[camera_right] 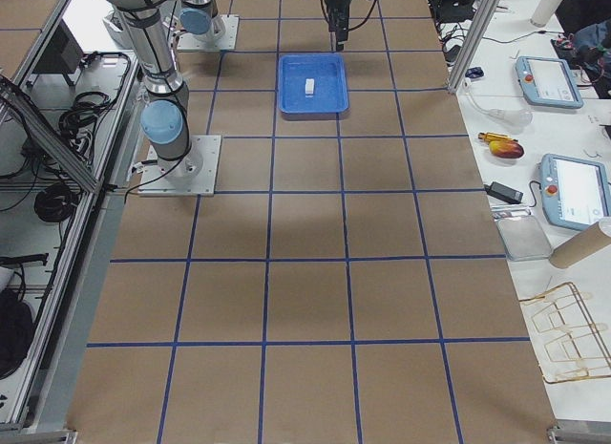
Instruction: Assemble white blocks and place on blue tray
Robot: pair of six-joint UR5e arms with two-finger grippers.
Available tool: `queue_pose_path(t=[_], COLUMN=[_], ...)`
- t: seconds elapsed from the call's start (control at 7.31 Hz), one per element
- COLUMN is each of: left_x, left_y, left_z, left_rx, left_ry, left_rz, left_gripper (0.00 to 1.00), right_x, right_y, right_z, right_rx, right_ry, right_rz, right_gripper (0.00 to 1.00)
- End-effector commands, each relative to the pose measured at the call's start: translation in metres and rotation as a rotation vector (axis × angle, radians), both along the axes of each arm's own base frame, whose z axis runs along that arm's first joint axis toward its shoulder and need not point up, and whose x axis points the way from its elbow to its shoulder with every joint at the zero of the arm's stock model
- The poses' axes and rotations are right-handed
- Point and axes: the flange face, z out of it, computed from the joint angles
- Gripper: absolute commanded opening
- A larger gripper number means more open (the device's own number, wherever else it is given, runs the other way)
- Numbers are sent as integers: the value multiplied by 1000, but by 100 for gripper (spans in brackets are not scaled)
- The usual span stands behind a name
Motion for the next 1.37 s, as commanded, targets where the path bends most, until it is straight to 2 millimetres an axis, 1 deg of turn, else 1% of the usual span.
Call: queue_pose_path(t=[0.0,0.14,0.27,0.41,0.55,0.68,0.82,0.96,1.09,1.23], left_x=[13,16,14,16,22,27,25,17,19,23], left_y=[-1,7,21,37,50,55,52,40,50,52], left_z=[69,104,144,187,196,193,192,189,192,189], left_rx=[26,47,59,54,79,79,51,1,16,25], left_ry=[-136,-143,-158,-195,-255,-282,-260,-187,-191,-195], left_rz=[-46,-42,-44,-42,-77,-145,-124,-84,-63,-63], left_gripper=[85,94,100,100,100,100,100,100,100,100], right_x=[-20,-43,-53,-53,-53,-52,-52,-52,-52,-52], right_y=[7,2,-1,0,0,0,1,2,2,2], right_z=[8,4,8,13,13,9,11,11,11,10], right_rx=[-7,13,5,-3,-3,6,0,7,6,7], right_ry=[20,10,14,15,13,5,1,9,3,6], right_rz=[-43,-88,-109,-108,-108,-107,-107,-107,-107,-107], right_gripper=[100,100,100,100,100,100,100,100,100,100])
